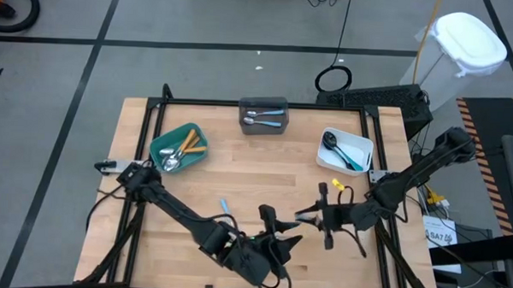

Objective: Sort silverware by color (type)
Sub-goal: Put the light blue spoon into the black bin

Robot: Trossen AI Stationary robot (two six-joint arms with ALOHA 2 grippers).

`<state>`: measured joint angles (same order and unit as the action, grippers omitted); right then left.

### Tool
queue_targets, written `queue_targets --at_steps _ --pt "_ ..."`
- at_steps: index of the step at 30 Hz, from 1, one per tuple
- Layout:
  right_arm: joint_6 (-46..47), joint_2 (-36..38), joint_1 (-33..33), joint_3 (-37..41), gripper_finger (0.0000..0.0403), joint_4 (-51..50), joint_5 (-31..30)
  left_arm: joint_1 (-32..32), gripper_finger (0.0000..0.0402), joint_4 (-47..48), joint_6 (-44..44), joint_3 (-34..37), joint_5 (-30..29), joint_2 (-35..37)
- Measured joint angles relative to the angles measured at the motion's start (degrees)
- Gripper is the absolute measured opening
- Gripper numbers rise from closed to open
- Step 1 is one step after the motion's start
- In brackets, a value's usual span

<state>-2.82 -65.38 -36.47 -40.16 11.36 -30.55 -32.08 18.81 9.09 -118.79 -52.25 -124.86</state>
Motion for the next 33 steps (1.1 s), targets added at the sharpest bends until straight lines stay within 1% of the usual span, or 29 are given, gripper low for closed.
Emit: queue_targets --at_steps 2,5,7,12,15,19,22,26,30,33 --pt "1.96 0.99 0.00 -0.02 0.0056 -4.42 -2.68 -0.43 0.0169 5.01 -3.76 -2.00 -0.15 0.22" --pt "5.71 1.54 0.44 -0.02 0.0064 -11.35 -5.26 -1.38 0.0171 15.68 -9.47 -5.84 -0.11 0.11" --pt "8.19 1.55 1.08 -0.02 0.0067 -15.24 -5.70 -1.81 0.0172 21.19 -12.08 -7.71 -0.14 0.12" --pt "15.68 1.55 3.79 -0.02 0.0062 -22.76 -5.40 -1.46 0.0172 30.60 -12.48 -7.84 -0.01 -0.27" --pt "19.51 1.55 5.19 -0.02 0.0062 -26.53 -4.81 -0.03 0.0172 33.87 -12.19 -7.85 0.54 -1.81" --pt "22.94 1.51 7.36 -0.02 0.0067 -29.57 1.52 2.44 0.0173 34.79 -10.14 -7.84 1.61 -4.88" --pt "25.16 1.51 8.42 -0.02 0.0066 -30.69 5.47 4.20 0.0173 34.53 -7.74 -7.84 4.22 -7.31" --pt "26.78 1.53 8.76 -0.02 0.0065 -31.29 10.40 5.81 0.0173 34.48 -5.45 -7.84 4.31 -9.29" --pt "26.43 1.53 8.74 -0.02 0.0066 -31.68 12.04 5.54 0.0172 34.01 -2.66 -7.84 4.68 -9.99" --pt "24.42 1.53 8.74 -0.02 0.0066 -31.57 12.84 4.82 0.0172 32.60 -2.93 -7.84 4.20 -10.01"
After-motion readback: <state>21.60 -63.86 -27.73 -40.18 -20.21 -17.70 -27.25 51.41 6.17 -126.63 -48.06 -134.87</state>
